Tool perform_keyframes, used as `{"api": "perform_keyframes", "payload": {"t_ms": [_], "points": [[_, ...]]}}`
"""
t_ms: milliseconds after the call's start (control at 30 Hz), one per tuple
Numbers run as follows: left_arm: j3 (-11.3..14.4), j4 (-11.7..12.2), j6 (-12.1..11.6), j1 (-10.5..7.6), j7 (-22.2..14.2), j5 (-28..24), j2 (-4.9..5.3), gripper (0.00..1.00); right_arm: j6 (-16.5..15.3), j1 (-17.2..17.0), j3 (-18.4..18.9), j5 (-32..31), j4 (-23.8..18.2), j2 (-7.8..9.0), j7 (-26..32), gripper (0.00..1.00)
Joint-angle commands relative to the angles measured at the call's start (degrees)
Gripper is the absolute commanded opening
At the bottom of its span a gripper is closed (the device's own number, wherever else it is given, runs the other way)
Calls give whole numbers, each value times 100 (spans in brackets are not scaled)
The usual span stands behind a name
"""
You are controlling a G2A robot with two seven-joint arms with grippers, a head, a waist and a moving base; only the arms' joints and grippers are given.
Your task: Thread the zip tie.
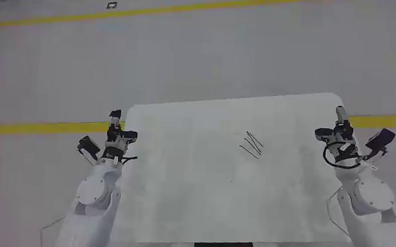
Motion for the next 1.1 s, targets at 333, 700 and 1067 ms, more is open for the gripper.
{"api": "perform_keyframes", "payload": {"t_ms": [333, 700, 1067], "points": [[0, 0, 0, 0, 0, 0, 0, 100, -159, 100, -60, -801, -16, 57, 650, 100], [0, 0, 0, 0, 0, 0, 0, 100, -1336, 645, -68, -3123, 299, 337, 3919, 100], [0, 0, 0, 0, 0, 0, 0, 100, -1336, 645, -68, -3123, 299, 337, 3919, 100]]}}
